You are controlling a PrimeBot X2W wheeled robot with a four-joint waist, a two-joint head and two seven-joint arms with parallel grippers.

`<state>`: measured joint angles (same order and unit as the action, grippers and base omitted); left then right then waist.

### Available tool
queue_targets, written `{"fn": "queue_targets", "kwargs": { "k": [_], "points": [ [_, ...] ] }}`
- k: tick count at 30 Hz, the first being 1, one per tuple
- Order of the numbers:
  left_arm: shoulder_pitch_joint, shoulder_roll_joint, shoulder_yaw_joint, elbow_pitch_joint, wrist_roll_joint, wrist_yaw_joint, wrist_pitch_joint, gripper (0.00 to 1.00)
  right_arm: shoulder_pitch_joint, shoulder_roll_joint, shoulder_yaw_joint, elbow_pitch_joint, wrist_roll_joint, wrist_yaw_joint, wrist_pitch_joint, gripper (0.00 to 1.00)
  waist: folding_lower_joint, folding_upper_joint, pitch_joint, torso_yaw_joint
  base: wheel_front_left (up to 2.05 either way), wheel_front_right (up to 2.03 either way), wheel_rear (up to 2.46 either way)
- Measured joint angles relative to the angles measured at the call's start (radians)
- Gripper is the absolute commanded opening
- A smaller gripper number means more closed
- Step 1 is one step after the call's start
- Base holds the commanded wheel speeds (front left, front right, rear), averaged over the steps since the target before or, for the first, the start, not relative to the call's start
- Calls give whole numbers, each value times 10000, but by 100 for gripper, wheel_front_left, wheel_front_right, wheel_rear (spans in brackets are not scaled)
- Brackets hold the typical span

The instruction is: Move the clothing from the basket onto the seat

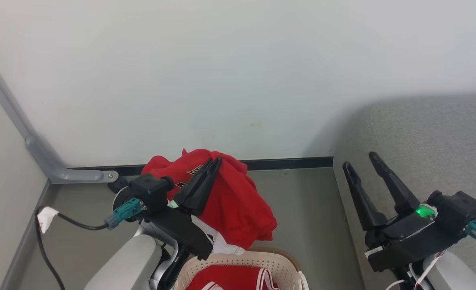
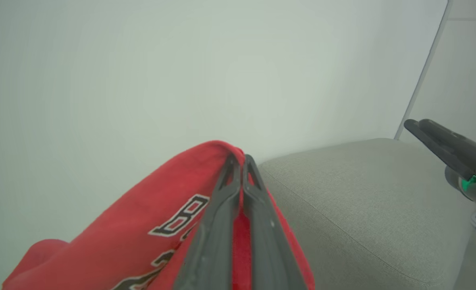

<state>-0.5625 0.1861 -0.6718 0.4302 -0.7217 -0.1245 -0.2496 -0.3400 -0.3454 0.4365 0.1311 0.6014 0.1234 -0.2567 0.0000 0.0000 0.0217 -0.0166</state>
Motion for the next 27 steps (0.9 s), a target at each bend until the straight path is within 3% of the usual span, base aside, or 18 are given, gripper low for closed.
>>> {"fn": "queue_targets", "kwargs": {
  "k": [14, 27],
  "points": [
    [-931, -305, -146, -153, 0, -2, 428, 0, -461, -157, 2470, -27, 261, 0, 0, 100, 0, 0, 84, 163, 0, 0, 0],
    [-1255, -700, -575, -146, -19, -2, 721, 0, -1945, -148, 4349, 1948, 320, 0, 0, 100, 0, 0, 174, 445, 0, 0, 0]
  ]
}}
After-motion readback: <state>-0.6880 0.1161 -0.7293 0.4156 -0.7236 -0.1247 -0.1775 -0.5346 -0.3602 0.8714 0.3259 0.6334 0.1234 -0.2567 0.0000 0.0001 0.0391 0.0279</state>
